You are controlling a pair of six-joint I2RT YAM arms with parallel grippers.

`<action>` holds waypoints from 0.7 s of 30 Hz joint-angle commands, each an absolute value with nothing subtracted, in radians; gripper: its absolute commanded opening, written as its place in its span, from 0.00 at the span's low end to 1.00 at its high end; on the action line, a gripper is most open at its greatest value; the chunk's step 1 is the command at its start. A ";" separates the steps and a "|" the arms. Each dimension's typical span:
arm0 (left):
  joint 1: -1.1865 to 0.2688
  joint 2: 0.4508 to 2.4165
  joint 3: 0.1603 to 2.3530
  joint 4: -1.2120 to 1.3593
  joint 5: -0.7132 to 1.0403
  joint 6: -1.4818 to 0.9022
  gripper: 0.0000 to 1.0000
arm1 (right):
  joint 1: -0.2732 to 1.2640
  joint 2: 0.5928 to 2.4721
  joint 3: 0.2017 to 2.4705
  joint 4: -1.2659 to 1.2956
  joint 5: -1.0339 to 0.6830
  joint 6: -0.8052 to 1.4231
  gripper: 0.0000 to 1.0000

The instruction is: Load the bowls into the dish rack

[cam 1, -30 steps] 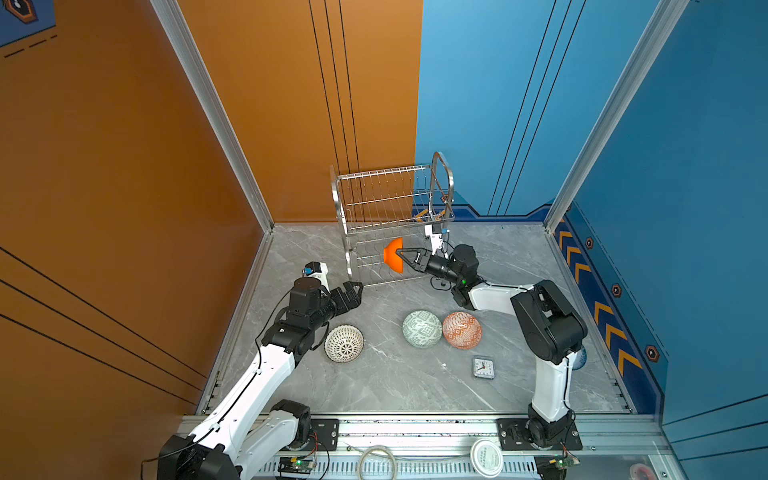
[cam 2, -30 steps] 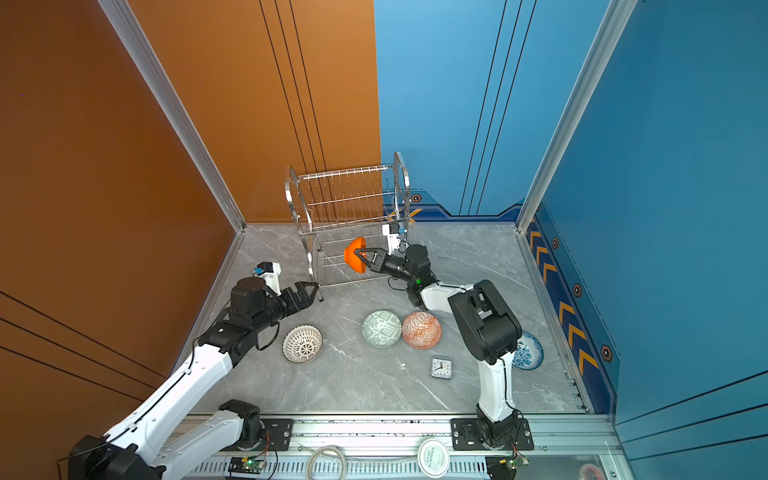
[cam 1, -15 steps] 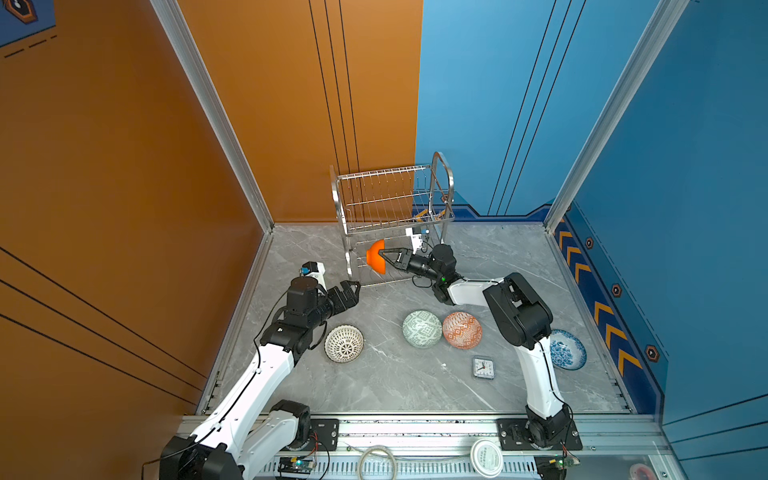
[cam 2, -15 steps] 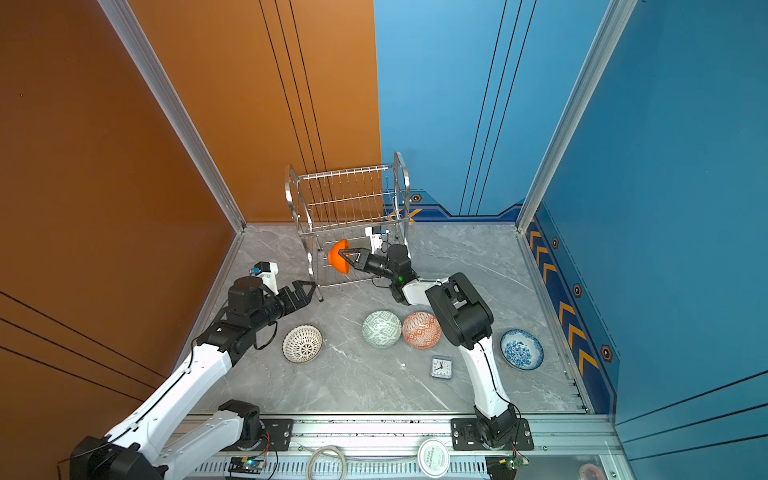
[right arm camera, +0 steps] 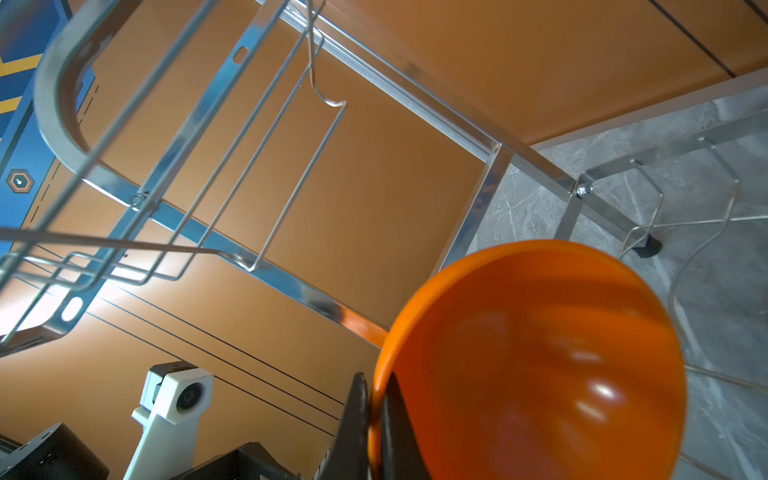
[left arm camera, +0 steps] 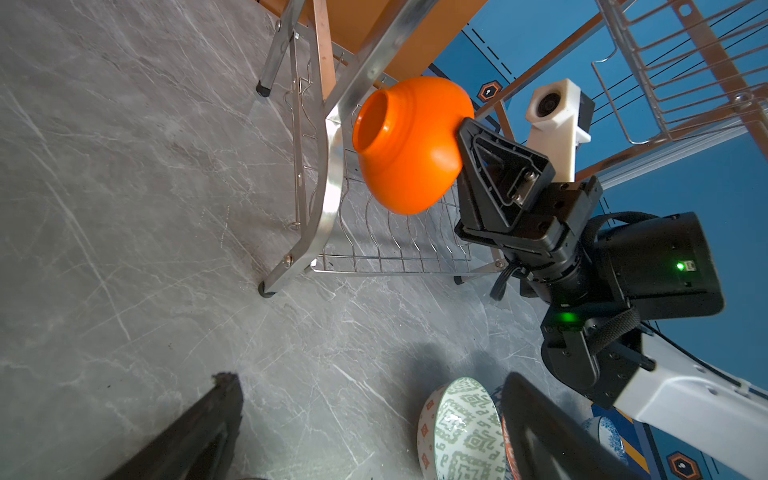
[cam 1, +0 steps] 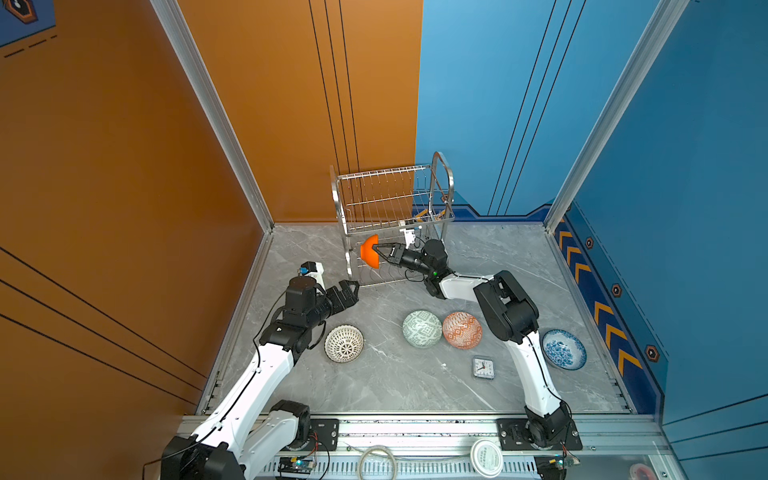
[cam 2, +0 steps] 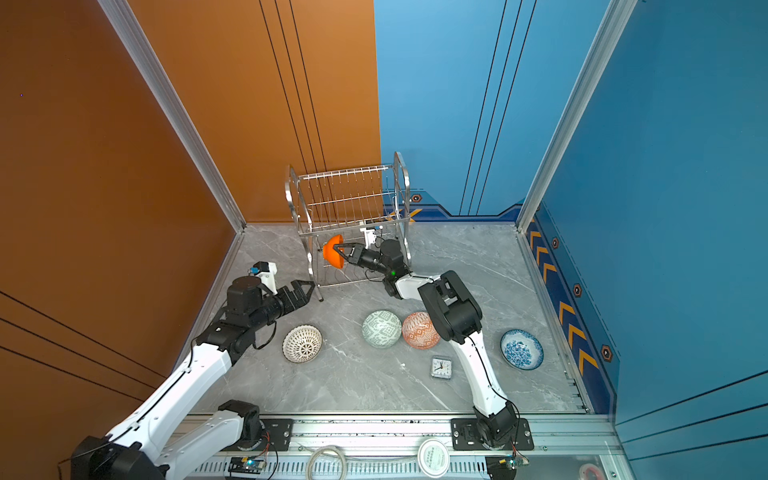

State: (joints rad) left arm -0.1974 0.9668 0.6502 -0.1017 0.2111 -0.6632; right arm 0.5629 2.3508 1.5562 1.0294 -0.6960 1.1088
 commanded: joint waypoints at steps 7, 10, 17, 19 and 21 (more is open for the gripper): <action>-0.179 0.975 0.633 -0.104 0.237 -0.664 0.98 | 0.558 2.440 1.732 1.021 -0.709 1.172 0.00; -0.175 0.977 0.631 -0.101 0.238 -0.664 0.98 | 0.558 2.472 1.785 0.995 -0.717 1.178 0.00; -0.161 0.992 0.627 -0.088 0.254 -0.670 0.98 | 0.552 2.529 1.873 0.984 -0.717 1.197 0.00; -0.157 0.997 0.626 -0.084 0.258 -0.672 0.98 | 0.552 2.540 1.887 0.975 -0.714 1.196 0.00; -0.154 1.000 0.623 -0.080 0.260 -0.673 0.98 | 0.552 2.550 1.906 0.960 -0.714 1.192 0.00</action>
State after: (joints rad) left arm -0.1650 0.9947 0.6388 -0.0952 0.2340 -0.6640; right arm 0.5602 2.5443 1.8515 0.9527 -0.7048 1.1866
